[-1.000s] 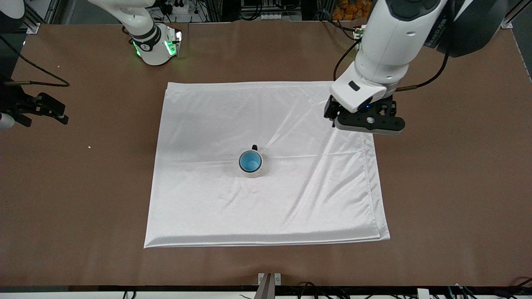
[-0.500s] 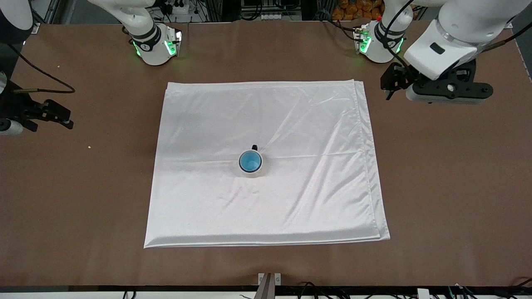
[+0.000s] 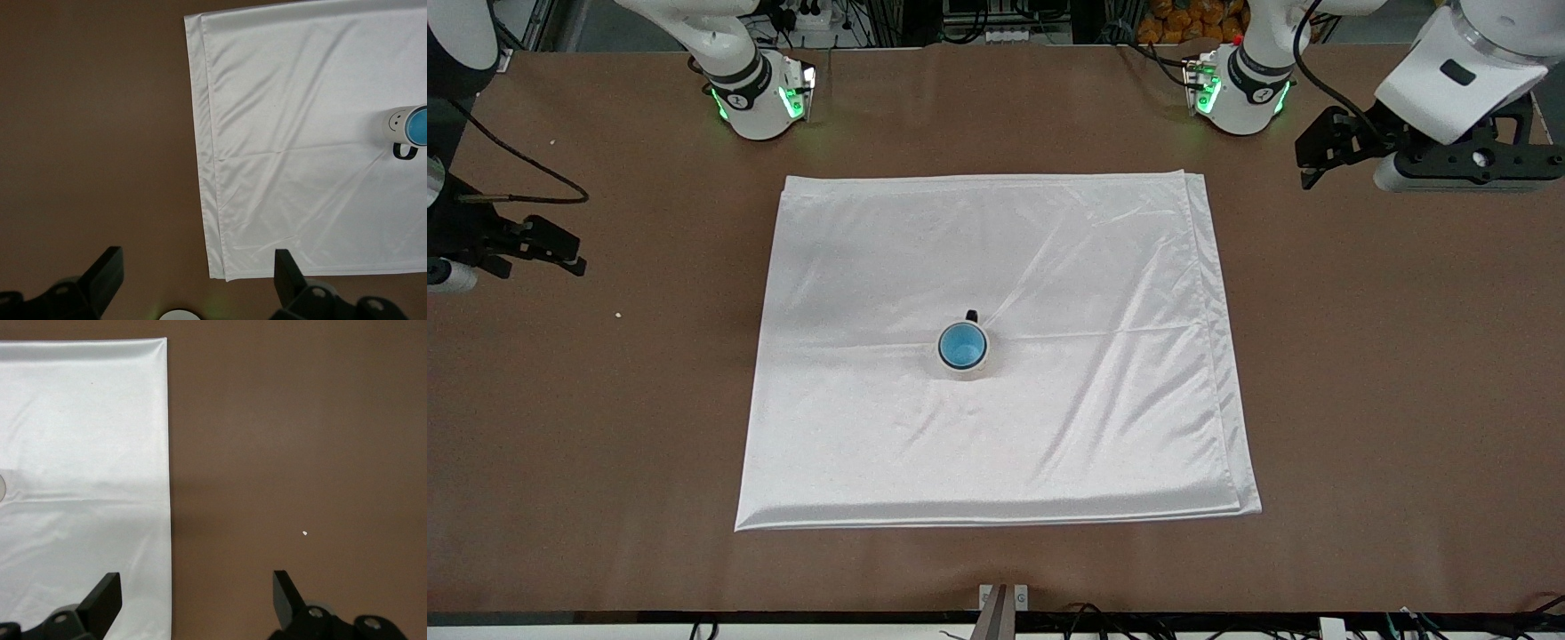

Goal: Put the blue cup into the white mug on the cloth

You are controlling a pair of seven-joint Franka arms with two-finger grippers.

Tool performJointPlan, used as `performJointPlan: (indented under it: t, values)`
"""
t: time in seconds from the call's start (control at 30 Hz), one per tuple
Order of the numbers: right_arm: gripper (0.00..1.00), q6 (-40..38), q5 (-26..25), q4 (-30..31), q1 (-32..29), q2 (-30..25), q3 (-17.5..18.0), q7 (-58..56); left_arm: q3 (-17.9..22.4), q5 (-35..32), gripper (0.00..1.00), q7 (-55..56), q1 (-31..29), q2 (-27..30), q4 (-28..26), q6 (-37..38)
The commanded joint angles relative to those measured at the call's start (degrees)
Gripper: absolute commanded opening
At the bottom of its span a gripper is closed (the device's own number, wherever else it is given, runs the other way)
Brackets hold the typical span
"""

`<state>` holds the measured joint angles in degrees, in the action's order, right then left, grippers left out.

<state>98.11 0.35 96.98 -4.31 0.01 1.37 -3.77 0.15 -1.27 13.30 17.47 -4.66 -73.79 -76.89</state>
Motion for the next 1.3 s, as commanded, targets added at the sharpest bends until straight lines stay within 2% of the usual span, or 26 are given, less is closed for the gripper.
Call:
performJointPlan:
  t: [0.0,0.37,0.6,1.0,1.27]
  values:
    - [1.0,-0.82,0.0,0.23,0.44,-0.71,-0.05,1.14,2.04,1.35,1.0,-0.91,1.16,1.93,-2.58,0.25]
    - [1.0,-2.14,0.0,-0.12,0.53,-1.33,0.3,1.14,2.39,2.06,1.0,-1.0,0.98,2.46,-6.53,-2.12]
    - [1.0,-2.31,0.18,-0.21,0.53,-1.33,0.3,1.14,4.59,2.06,1.0,-4.95,0.98,3.07,-8.82,-4.32]
    - [1.0,-2.84,0.18,-0.12,0.53,-1.42,0.21,1.05,4.77,1.53,1.0,-5.13,1.07,7.29,-16.29,-9.94]
    - [1.0,-2.67,0.18,-0.12,0.53,-1.33,0.21,1.05,4.77,1.44,1.0,-5.13,1.07,8.52,-18.58,-11.79]
